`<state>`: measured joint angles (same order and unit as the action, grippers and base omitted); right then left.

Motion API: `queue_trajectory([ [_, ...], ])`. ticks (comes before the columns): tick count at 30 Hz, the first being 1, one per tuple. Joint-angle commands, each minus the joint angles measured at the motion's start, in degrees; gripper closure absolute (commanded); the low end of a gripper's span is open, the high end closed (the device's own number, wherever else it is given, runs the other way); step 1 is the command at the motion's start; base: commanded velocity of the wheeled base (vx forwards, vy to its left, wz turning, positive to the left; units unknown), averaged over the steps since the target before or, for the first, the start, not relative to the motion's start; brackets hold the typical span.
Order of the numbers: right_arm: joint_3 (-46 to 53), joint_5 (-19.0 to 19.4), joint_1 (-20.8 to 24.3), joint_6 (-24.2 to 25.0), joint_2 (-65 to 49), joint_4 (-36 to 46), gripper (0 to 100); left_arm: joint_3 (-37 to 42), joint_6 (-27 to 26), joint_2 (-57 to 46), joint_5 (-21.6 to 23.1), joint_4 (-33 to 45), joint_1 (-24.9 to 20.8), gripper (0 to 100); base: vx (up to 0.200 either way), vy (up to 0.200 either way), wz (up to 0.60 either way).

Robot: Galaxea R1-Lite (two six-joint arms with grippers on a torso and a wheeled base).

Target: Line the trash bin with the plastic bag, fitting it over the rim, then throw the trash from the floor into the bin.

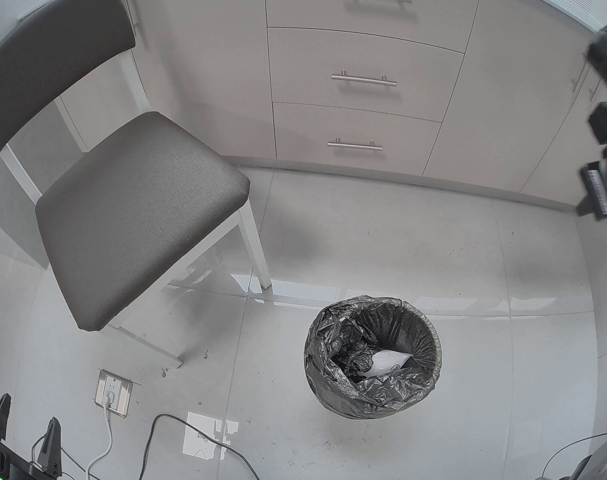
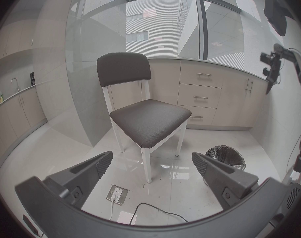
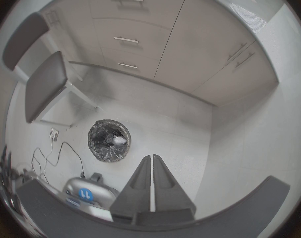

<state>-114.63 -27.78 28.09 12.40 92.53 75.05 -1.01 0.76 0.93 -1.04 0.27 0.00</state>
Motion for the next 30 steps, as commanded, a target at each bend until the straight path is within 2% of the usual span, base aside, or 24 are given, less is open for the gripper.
queue_trajectory([
  [1,0.0,2.4,-4.4,-18.3,-30.0,12.9,100,1.0,0.0,-0.9,0.0,0.0,0.0,0,0.0,0.0,0.0],
  [4,0.0,2.6,-8.1,-22.9,-38.6,14.3,100,1.0,0.0,-0.9,0.0,0.0,0.0,0,0.0,0.0,0.0],
  [8,0.0,3.5,-12.6,-22.8,-49.1,13.9,100,1.0,0.0,-0.9,0.0,0.0,0.0,0,0.0,0.0,0.0],
  [12,0.0,7.0,-16.8,-21.7,-60.8,13.3,100,1.0,0.0,-0.9,0.0,0.0,0.0,0,0.0,0.0,0.0],
  [16,0.0,8.9,-22.0,-18.5,-72.7,4.7,100,1.0,0.0,-0.9,0.0,0.0,0.0,0,0.0,0.0,0.0],
  [17,2.1,9.0,-23.3,-18.1,-75.6,0.5,100,1.0,0.0,-0.9,0.0,0.0,0.0,0,0.0,0.0,0.0],
  [21,23.7,9.0,-26.7,-18.6,-84.2,-17.1,100,1.0,0.0,-0.9,0.0,0.0,0.0,0,0.0,0.0,0.0],
  [23,27.4,9.0,-27.3,-18.7,-85.3,-20.4,100,1.0,0.0,-0.9,0.0,0.0,0.0,0,0.0,0.0,0.0],
  [24,34.2,9.0,-28.3,-19.6,-87.4,-25.7,100,1.0,0.0,-0.9,0.0,0.0,0.0,0,0.0,0.0,0.0],
  [29,42.6,9.1,-28.4,-21.1,-91.0,-27.8,100,1.0,0.0,-0.9,0.0,0.0,0.0,0,0.0,0.0,0.0],
  [30,47.7,9.1,-28.0,-21.5,-92.5,-27.2,100,1.0,0.0,-0.9,0.0,0.0,0.0,0,0.0,0.0,0.0],
])
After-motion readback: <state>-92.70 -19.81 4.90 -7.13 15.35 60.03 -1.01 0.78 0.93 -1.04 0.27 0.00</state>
